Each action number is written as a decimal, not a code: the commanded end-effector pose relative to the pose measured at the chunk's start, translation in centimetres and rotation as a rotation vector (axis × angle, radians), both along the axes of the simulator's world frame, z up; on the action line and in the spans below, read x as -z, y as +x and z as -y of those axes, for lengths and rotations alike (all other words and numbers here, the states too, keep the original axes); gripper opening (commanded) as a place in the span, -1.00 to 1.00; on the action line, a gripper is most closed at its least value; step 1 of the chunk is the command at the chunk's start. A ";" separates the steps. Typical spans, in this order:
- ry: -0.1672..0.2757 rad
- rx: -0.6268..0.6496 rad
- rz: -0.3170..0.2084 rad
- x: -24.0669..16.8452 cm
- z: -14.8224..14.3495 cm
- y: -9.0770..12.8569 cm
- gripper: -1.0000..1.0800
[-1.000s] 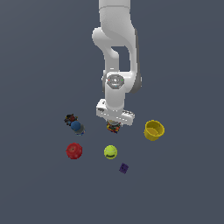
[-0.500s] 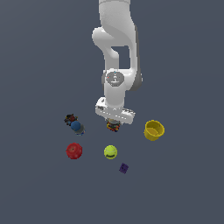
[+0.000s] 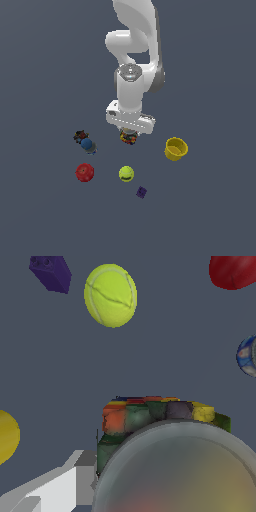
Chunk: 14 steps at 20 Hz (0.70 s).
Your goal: Pick up a designated object from a clutter of objects.
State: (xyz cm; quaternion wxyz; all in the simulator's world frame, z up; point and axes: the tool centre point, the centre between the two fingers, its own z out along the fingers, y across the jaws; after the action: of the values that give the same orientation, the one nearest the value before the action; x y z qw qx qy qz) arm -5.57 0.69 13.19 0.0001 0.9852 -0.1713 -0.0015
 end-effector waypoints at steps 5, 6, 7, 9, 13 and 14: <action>0.000 0.000 0.004 -6.2 0.5 0.2 -1.00; 0.000 0.000 0.004 -7.2 0.6 0.3 -1.00; 0.000 0.000 0.004 -8.2 0.6 0.3 -1.00; 0.000 0.000 0.004 -10.1 0.8 0.4 -1.00; 0.000 0.000 0.004 -13.9 1.1 0.5 -1.00; 0.000 0.000 0.004 -14.9 1.2 0.6 -1.00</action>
State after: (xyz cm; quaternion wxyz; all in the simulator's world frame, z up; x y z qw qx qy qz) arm -5.08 -0.39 26.45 0.0000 0.9852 -0.1713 -0.0011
